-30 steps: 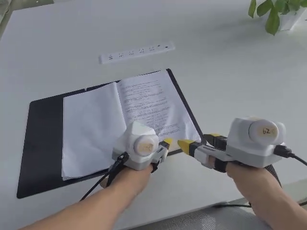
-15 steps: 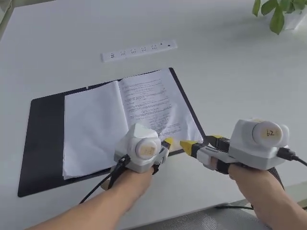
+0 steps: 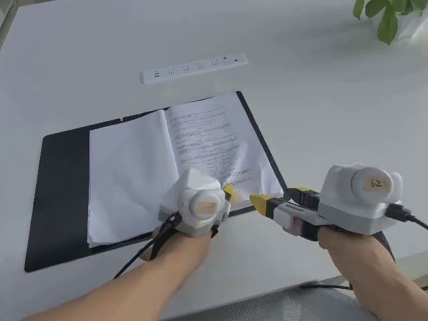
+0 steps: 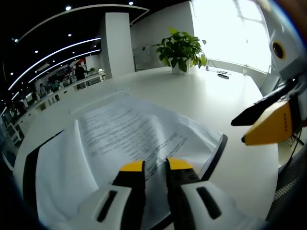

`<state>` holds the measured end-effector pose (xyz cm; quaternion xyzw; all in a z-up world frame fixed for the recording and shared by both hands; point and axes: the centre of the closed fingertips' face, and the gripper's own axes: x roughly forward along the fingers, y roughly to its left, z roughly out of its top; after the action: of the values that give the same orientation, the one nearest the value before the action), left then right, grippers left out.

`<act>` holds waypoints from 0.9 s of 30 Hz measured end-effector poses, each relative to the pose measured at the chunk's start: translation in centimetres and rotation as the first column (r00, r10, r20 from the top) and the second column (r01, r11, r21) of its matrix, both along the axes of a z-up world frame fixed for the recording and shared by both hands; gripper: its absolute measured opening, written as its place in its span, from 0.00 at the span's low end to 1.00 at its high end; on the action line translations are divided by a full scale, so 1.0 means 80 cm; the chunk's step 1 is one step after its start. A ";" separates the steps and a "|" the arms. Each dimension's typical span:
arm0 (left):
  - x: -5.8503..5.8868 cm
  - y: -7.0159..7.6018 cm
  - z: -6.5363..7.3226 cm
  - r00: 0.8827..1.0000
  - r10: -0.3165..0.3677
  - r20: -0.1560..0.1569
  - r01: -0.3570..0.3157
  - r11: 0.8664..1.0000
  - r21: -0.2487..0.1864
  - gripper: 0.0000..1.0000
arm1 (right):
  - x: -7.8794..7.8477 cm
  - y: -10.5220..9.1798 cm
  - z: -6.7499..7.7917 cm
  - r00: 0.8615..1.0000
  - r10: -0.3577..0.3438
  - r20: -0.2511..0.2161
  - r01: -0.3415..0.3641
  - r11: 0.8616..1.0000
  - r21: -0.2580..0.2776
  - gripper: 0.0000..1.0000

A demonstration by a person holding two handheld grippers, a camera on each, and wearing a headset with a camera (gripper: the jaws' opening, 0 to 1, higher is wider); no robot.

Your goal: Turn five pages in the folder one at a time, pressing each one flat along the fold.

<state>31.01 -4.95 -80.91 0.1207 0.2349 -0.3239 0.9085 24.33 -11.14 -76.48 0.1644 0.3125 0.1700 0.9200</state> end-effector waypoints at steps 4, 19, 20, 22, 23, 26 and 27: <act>0.003 0.005 0.000 1.000 0.018 0.000 -0.018 1.000 0.003 0.10 | 0.000 -0.001 0.000 1.000 -0.005 -0.002 0.005 1.000 0.003 0.46; 0.002 0.005 -0.001 1.000 0.027 -0.007 -0.027 1.000 -0.008 0.10 | 0.039 -0.009 -0.008 1.000 -0.016 0.007 0.016 1.000 0.001 0.41; 0.003 0.005 -0.001 1.000 0.027 -0.007 -0.027 1.000 -0.008 0.10 | 0.041 -0.011 -0.010 1.000 -0.021 0.005 0.021 1.000 -0.001 0.41; 0.003 0.005 -0.001 1.000 0.028 -0.008 -0.028 1.000 -0.010 0.10 | 0.045 -0.014 -0.014 1.000 -0.024 -0.005 0.024 1.000 0.008 0.40; 0.003 0.005 -0.001 1.000 0.029 -0.008 -0.029 1.000 -0.011 0.10 | 0.045 -0.015 -0.015 1.000 -0.028 -0.014 0.028 0.999 0.016 0.39; 0.004 0.005 -0.001 1.000 0.027 -0.008 -0.027 1.000 -0.011 0.10 | 0.045 -0.015 -0.018 0.999 -0.036 -0.027 0.037 0.998 0.042 0.37; 0.004 0.005 -0.001 1.000 0.027 -0.008 -0.028 1.000 -0.011 0.10 | 0.043 -0.015 -0.022 0.998 -0.038 -0.040 0.040 0.999 0.037 0.37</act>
<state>31.29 -4.53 -81.00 0.1112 0.2383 -0.3131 0.9126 27.75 -12.31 -78.25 0.1911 0.3241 0.1546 0.9135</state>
